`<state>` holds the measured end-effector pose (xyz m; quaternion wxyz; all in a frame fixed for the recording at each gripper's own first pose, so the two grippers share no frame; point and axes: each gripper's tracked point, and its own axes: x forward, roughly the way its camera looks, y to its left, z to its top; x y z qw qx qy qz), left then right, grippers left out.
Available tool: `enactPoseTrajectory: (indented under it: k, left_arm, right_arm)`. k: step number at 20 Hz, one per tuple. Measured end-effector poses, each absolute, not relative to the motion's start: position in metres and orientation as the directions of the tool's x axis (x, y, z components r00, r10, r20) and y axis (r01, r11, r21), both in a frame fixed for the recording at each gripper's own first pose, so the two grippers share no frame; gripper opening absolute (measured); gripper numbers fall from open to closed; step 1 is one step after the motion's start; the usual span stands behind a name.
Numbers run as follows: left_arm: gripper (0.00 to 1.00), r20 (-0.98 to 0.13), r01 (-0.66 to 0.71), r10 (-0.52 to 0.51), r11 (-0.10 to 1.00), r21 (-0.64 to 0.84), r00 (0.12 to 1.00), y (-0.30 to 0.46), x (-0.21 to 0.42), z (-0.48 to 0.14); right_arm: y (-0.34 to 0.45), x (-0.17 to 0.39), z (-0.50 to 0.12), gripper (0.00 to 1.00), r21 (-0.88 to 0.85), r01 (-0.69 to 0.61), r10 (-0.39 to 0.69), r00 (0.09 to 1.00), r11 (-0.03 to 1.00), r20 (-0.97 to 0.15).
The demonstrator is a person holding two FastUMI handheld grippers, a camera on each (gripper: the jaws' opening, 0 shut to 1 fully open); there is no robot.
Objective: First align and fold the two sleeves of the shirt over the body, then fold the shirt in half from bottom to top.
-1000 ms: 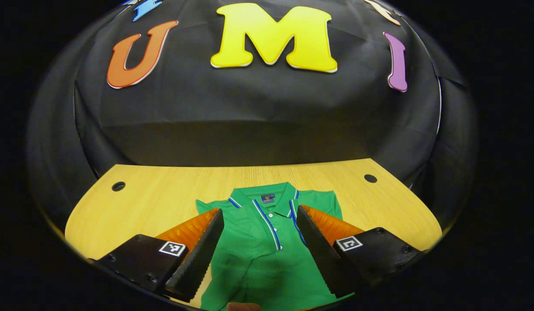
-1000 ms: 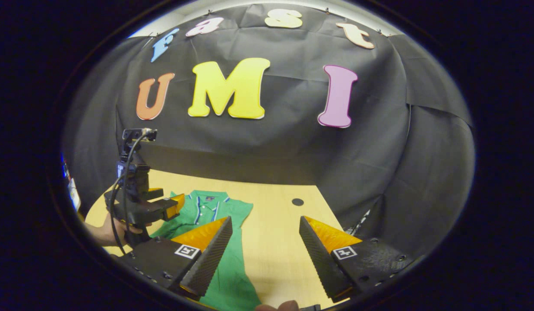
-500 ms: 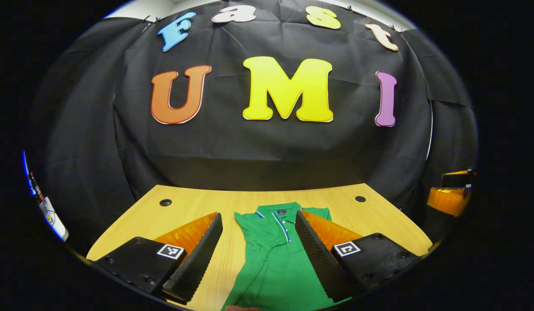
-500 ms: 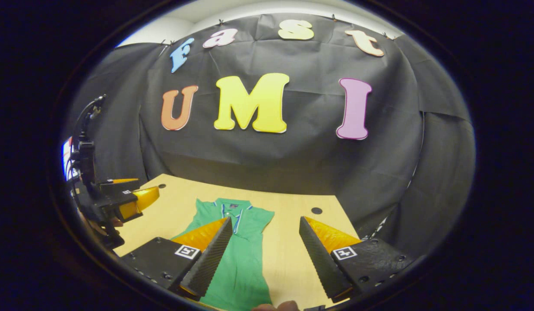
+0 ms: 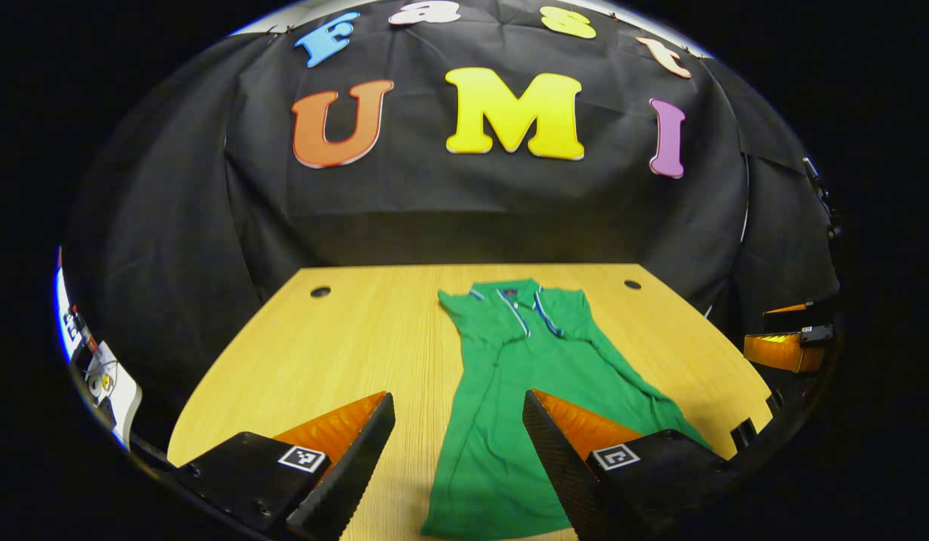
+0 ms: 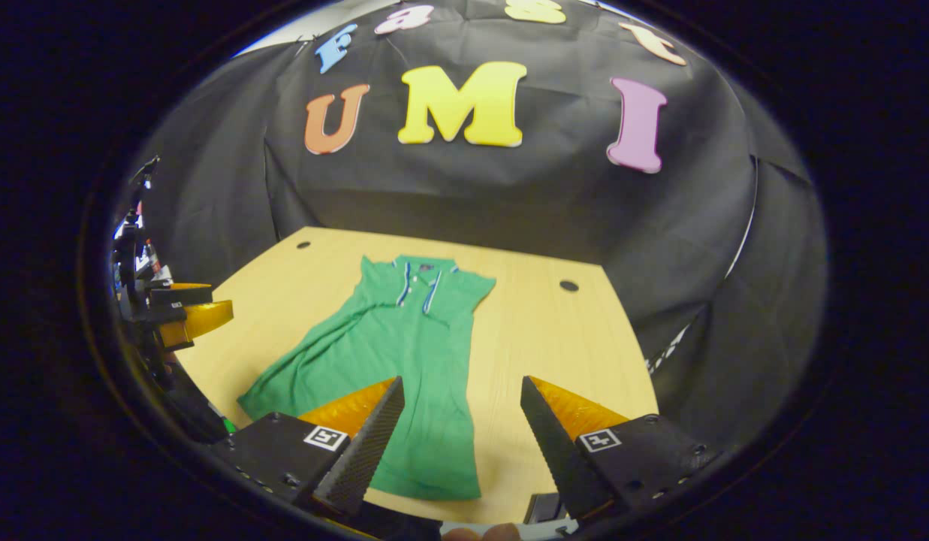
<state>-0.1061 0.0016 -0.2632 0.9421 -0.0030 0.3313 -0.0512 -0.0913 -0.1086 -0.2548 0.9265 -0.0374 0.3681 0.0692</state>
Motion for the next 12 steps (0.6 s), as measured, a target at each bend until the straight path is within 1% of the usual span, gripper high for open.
enactPoseTrajectory:
  k: [3,6,8,10,12]
  left_arm:
    - [1.00,-0.736,0.126,-0.134,0.990,-0.067,0.663,0.004,-0.134,-0.311]
    - [1.00,-0.811,0.136,-0.136,0.988,-0.070,0.569,0.014,-0.159,-0.351]
    - [1.00,-0.849,0.139,-0.118,0.989,-0.053,0.515,0.022,-0.176,-0.370]
    - [1.00,-0.875,0.139,-0.128,0.988,-0.071,0.466,0.024,-0.190,-0.382]
    - [1.00,-0.890,0.125,-0.132,0.989,-0.085,0.437,0.022,-0.195,-0.385]
  right_arm:
    - [-0.119,-0.115,-0.297,0.96,0.007,-0.123,0.083,0.625,0.992,-0.776]
    - [-0.120,-0.139,-0.342,0.95,0.043,-0.126,0.102,0.510,0.991,-0.854]
    - [-0.126,-0.151,-0.367,0.95,0.039,-0.118,0.089,0.451,0.992,-0.888]
    - [-0.130,-0.161,-0.385,0.95,0.024,-0.112,0.068,0.407,0.993,-0.911]
    - [-0.133,-0.167,-0.399,0.95,0.009,-0.105,0.047,0.369,0.994,-0.928]
